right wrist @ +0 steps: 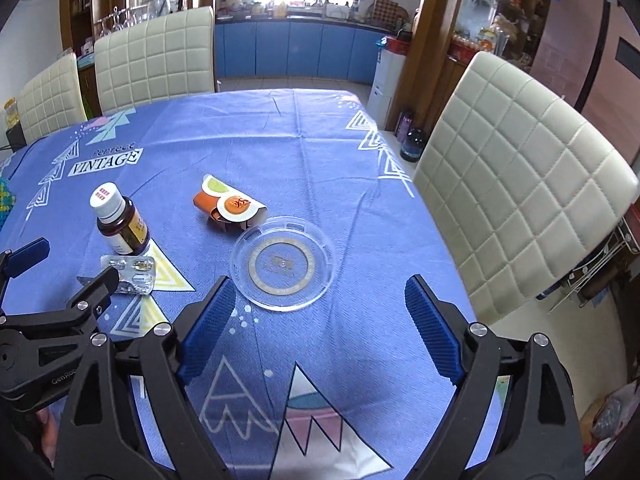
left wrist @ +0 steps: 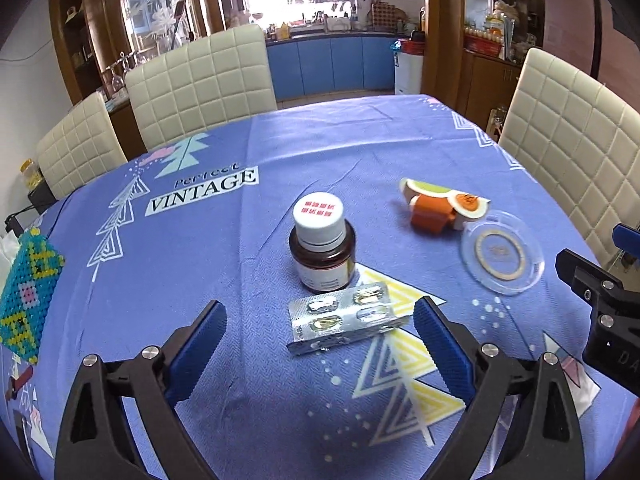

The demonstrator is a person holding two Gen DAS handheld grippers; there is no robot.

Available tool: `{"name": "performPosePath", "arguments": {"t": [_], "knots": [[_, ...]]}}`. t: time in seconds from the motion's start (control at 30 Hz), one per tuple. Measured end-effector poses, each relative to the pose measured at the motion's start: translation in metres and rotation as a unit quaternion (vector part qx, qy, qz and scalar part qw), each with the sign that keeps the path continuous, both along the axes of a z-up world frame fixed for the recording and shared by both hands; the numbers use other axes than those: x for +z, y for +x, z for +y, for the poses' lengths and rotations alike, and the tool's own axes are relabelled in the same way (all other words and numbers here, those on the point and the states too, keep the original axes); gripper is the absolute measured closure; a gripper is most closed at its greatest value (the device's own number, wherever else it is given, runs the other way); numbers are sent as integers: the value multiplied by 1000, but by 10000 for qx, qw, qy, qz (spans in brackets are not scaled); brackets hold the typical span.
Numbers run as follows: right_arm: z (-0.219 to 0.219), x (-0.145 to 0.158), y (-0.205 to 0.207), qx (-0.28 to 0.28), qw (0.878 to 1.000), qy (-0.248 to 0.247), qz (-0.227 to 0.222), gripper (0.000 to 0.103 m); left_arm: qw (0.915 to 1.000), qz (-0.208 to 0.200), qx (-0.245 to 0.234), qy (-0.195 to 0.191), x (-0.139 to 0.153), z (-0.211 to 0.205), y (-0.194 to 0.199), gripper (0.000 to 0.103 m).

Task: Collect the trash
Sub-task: 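Move both tools back to the table toward the blister pack and clear lid, then grasp the pill blister pack with the left tool while the right tool grasps the clear lid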

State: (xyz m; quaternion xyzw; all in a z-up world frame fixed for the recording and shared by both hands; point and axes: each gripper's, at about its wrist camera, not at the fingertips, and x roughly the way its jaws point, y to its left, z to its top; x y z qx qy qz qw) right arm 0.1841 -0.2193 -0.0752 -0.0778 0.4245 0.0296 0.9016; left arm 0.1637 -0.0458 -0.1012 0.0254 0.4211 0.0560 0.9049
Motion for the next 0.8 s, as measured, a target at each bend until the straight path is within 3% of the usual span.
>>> {"name": "performPosePath", "arguments": {"t": [0.13,0.27,0.6,0.8], "knots": [[3,-14,16,3,9998,13,187,15,9996,105,-80,-231,-12,4,10,11],[1,-25,26,-35,9996,47,290,15,9997,99,-127,-197,-19,2,17,11],[-1,-42,39,-73,9989,197,420,15,9980,518,93,-338,-44,12,31,10],[-1,-49,43,-72,9985,229,498,15,9981,452,111,-396,-45,15,24,11]]}}
